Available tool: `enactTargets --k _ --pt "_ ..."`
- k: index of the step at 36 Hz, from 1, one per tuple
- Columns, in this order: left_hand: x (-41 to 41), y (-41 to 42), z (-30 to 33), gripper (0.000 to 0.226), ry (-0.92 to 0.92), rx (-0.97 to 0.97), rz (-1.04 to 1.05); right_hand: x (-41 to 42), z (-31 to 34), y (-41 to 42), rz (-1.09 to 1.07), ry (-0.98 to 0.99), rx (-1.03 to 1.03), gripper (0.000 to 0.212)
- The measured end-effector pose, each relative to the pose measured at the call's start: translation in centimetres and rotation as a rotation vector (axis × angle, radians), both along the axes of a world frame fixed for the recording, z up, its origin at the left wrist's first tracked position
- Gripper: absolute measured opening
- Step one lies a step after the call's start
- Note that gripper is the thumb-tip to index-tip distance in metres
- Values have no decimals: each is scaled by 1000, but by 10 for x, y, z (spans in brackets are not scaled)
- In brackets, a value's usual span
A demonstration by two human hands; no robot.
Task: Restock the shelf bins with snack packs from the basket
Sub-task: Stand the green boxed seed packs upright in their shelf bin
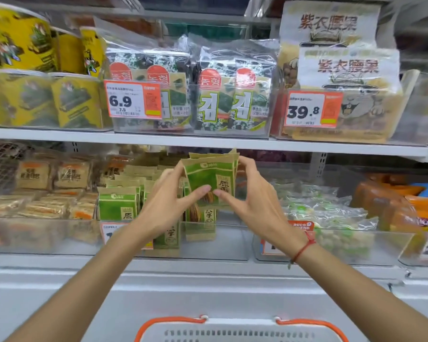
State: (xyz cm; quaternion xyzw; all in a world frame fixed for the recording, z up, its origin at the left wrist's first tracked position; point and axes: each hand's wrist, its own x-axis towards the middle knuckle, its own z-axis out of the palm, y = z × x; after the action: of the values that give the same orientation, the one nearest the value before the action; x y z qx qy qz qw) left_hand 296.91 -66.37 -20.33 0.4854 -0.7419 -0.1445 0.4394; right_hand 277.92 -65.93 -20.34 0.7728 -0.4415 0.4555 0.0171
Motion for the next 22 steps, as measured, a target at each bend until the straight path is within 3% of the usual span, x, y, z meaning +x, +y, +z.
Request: enactTargets --k 5,10,14,18,22 --pt "7 -20 -2 74 -344 -26 220 7 -17 -32 -60 159 228 54" --pt "7 -34 -10 68 -566 -174 224 21 -27 -53 -112 296 536 51" --pt "4 -38 -11 73 -716 -207 252 32 -23 -64 -133 239 642 49" --pt "-1 -40 -7 74 -833 -215 281 33 -17 -72 -85 136 738 25" --pt "-5 -39 -9 76 -849 -215 298 33 -20 -72 -99 123 765 42"
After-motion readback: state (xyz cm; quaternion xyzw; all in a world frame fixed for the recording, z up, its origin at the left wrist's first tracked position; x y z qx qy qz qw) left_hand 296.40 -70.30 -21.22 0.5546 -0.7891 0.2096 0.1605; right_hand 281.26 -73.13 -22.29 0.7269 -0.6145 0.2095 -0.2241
